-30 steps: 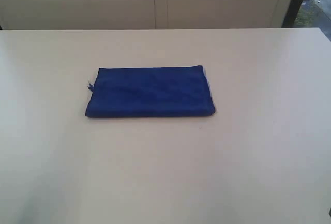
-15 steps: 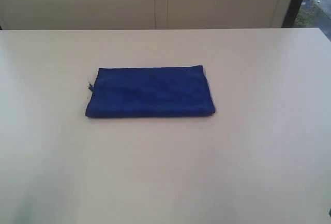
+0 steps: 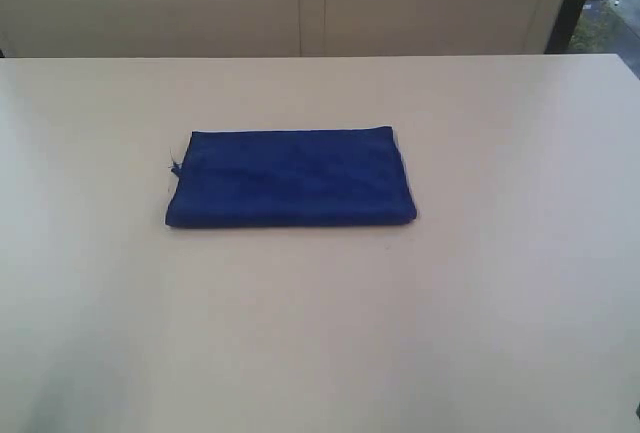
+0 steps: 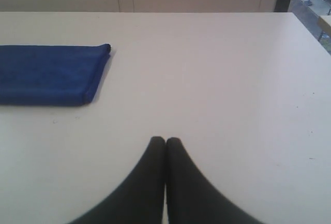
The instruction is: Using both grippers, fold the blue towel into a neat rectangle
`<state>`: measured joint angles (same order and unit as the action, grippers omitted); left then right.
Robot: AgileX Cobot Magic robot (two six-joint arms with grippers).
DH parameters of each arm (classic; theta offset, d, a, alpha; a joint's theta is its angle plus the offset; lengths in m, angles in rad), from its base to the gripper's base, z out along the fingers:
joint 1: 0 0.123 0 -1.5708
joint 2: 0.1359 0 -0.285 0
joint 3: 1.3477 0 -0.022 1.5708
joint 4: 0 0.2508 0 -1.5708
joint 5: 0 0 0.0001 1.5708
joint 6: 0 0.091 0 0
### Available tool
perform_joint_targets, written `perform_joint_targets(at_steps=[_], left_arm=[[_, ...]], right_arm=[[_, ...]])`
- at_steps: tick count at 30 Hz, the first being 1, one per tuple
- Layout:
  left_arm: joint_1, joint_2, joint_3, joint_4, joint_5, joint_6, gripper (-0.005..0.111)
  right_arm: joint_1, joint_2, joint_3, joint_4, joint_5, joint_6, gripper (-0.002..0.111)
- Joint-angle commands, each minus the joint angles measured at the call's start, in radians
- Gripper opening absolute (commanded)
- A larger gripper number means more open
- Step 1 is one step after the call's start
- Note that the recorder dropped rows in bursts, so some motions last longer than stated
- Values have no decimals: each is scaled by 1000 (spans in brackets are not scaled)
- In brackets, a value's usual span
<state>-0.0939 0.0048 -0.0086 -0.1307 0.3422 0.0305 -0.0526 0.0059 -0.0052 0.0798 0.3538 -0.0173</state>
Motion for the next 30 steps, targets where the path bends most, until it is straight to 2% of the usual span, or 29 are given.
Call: perform_joint_targets(at_steps=[1, 15, 24, 30], left_arm=[[2, -5, 9, 2, 0, -9, 0], [2, -5, 9, 2, -1, -7, 0], [2, -5, 9, 2, -145, -6, 0], [2, -5, 9, 2, -149, -6, 0]], right_arm=[[-8, -6, 5, -3, -7, 3, 0], [-8, -6, 5, -3, -7, 3, 0], [-8, -6, 5, -3, -7, 3, 0], [-8, -6, 5, -3, -7, 3, 0]])
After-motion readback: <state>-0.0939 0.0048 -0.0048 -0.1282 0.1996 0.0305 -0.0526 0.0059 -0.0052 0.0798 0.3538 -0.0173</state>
